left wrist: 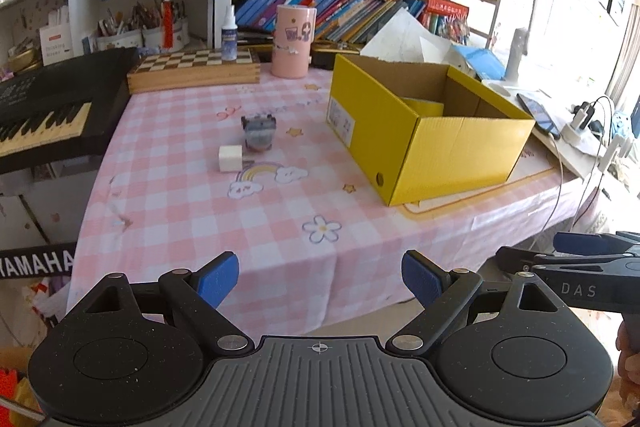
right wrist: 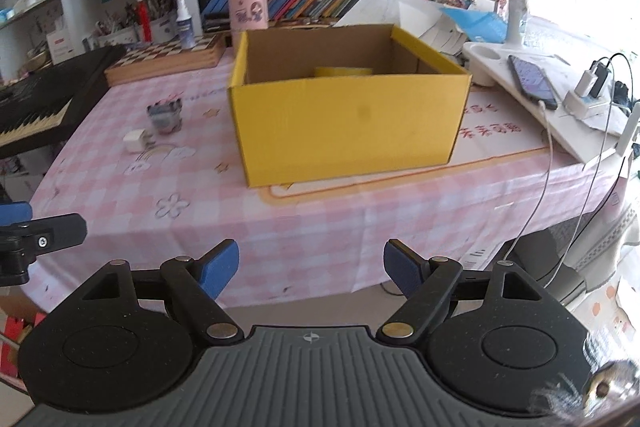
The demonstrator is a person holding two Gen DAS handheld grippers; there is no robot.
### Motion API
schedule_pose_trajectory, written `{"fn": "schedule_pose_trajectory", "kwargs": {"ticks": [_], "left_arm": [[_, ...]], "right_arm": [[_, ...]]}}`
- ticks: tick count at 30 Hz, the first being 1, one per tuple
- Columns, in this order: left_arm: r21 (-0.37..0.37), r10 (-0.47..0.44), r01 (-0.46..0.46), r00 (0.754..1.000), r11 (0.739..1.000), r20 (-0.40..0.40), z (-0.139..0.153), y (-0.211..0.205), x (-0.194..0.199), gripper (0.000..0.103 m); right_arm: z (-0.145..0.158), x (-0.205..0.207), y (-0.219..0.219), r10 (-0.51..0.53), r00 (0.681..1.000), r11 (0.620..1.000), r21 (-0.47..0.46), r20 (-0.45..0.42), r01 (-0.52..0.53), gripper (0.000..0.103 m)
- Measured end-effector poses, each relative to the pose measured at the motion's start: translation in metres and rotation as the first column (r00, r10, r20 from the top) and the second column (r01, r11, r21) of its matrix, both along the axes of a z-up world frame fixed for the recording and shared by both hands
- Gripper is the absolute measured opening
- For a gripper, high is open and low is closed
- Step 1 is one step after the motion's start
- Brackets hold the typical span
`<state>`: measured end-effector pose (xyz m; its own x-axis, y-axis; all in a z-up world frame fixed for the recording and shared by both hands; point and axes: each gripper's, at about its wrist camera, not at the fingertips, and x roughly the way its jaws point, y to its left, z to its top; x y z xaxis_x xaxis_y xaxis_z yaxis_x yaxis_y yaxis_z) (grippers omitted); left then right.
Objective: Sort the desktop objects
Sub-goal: 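Raise both open tools out of the yellow box, then move both open tools toward the small white cube and gray toy car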
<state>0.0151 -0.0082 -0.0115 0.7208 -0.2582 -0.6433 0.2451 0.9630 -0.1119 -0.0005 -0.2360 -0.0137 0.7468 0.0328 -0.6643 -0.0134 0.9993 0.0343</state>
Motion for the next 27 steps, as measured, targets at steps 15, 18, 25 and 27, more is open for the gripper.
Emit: {"fn": "schedule_pose_trajectory", "kwargs": {"ticks": [15,18,25,27], "left_arm": [[-0.002,0.038,-0.038,0.999,0.999,-0.036,-0.006,0.023,-0.014,0.091],[-0.001,0.051,-0.051,0.998,0.999,-0.035,-0.006,0.028,-0.014,0.091],[-0.005,0.075,-0.075,0.997,0.997,-0.019,-0.004,0.041,-0.016,0.091],[-0.007,0.082,-0.082,0.997,0.997,-0.013,-0.003,0.045,-0.017,0.091]], "right_arm": [[-0.009,-0.007,0.035,0.108,0.993,0.994,0.007,-0.040,-0.107,0.074],[-0.008,-0.006,0.042,0.135,0.990,0.991,0.003,-0.040,-0.135,0.074],[-0.005,-0.003,0.058,0.178,0.984,0.984,-0.008,-0.031,-0.178,0.074],[-0.004,-0.002,0.062,0.188,0.982,0.982,-0.011,-0.027,-0.188,0.074]]}}
